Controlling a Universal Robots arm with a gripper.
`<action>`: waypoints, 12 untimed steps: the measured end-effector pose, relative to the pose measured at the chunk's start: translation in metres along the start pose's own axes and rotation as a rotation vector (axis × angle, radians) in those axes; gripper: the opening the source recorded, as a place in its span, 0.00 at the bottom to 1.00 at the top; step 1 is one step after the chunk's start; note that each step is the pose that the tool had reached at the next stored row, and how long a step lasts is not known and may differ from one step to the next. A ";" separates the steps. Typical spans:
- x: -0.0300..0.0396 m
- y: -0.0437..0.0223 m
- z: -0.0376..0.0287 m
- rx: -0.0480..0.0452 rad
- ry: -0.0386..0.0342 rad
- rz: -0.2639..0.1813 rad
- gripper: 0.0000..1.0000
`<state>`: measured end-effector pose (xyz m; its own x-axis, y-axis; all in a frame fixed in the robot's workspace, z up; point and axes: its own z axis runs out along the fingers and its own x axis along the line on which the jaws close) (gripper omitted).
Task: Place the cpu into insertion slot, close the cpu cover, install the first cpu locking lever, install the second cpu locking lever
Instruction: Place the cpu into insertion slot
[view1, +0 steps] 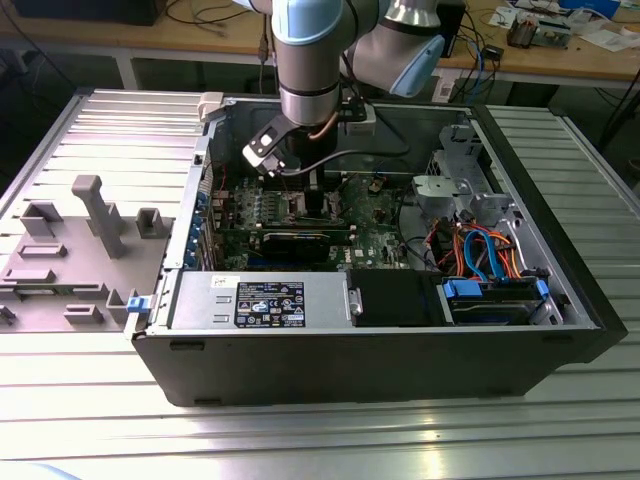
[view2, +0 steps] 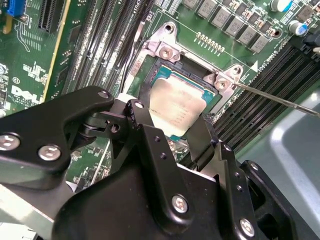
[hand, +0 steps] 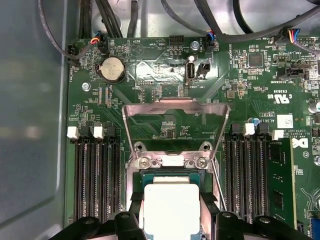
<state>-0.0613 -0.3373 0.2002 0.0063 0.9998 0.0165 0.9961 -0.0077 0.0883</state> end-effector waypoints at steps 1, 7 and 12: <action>0.0000 -0.0001 0.0002 0.0000 0.0006 0.001 0.53; 0.0000 -0.0004 0.0018 0.0003 0.0037 0.003 0.53; 0.0000 -0.0004 0.0022 -0.0001 0.0040 0.003 0.53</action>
<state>-0.0615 -0.3372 0.1980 0.0093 0.9997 0.0208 0.9960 -0.0111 0.0884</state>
